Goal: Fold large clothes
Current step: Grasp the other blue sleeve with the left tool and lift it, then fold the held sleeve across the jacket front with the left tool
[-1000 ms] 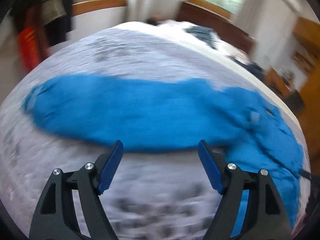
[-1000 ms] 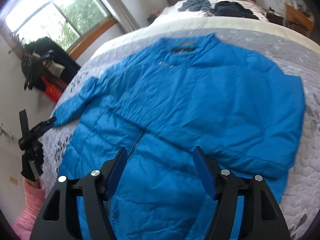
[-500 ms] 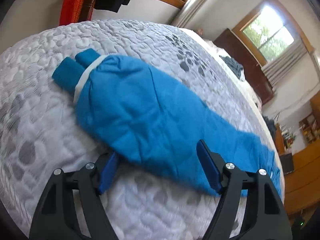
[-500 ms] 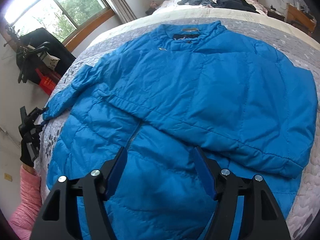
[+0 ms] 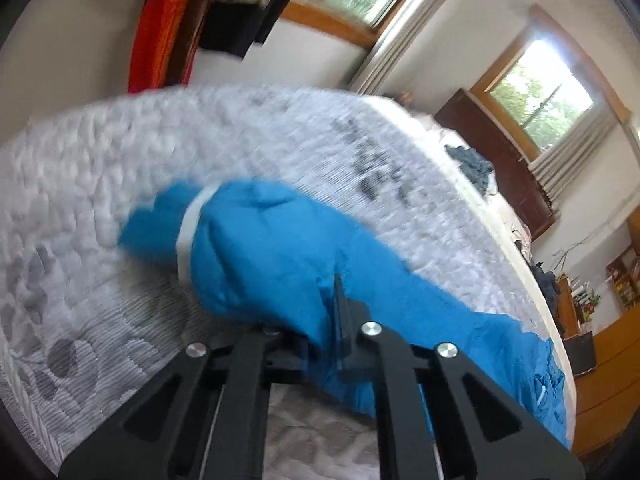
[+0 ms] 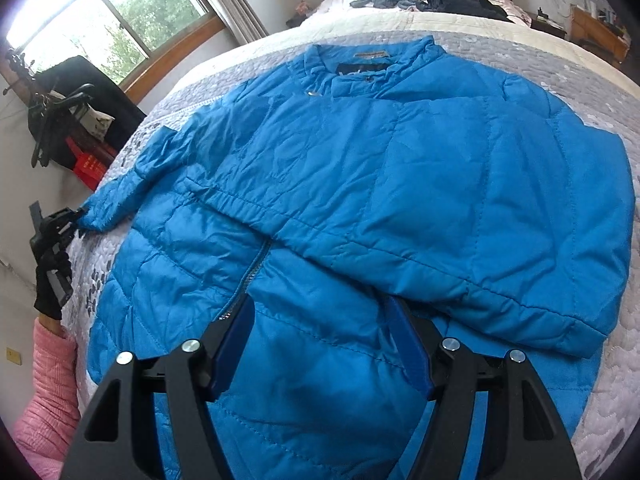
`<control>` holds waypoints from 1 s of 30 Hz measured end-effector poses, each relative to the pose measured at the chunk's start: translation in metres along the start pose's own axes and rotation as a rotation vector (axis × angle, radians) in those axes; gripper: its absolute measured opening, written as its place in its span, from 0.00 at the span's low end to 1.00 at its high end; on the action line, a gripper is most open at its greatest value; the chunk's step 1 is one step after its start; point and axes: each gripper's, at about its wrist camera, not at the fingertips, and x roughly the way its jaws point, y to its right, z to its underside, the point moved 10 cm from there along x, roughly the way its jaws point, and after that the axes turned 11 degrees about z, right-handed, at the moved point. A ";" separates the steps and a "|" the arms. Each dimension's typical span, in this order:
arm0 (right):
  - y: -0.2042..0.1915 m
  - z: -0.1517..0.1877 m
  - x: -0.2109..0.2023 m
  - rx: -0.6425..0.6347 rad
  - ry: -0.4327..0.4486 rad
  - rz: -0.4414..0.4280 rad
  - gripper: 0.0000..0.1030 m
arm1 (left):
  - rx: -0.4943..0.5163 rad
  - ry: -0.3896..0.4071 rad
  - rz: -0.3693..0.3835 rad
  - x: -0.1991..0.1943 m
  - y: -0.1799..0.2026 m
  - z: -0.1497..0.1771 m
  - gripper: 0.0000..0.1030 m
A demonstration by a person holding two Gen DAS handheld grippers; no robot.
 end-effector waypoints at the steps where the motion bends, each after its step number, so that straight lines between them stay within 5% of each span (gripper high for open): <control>1: 0.001 0.000 -0.001 0.001 0.001 0.000 0.67 | 0.022 0.012 0.019 -0.006 0.014 -0.001 0.05; 11: 0.014 0.003 -0.028 0.000 0.052 0.040 0.67 | 0.278 -0.009 0.209 -0.023 0.168 0.025 0.03; 21: 0.044 0.005 -0.047 0.049 0.094 0.056 0.67 | 0.493 -0.114 0.402 -0.007 0.322 0.118 0.03; 30: 0.060 0.006 -0.039 0.079 0.081 0.071 0.67 | 0.585 -0.215 0.468 0.032 0.385 0.197 0.03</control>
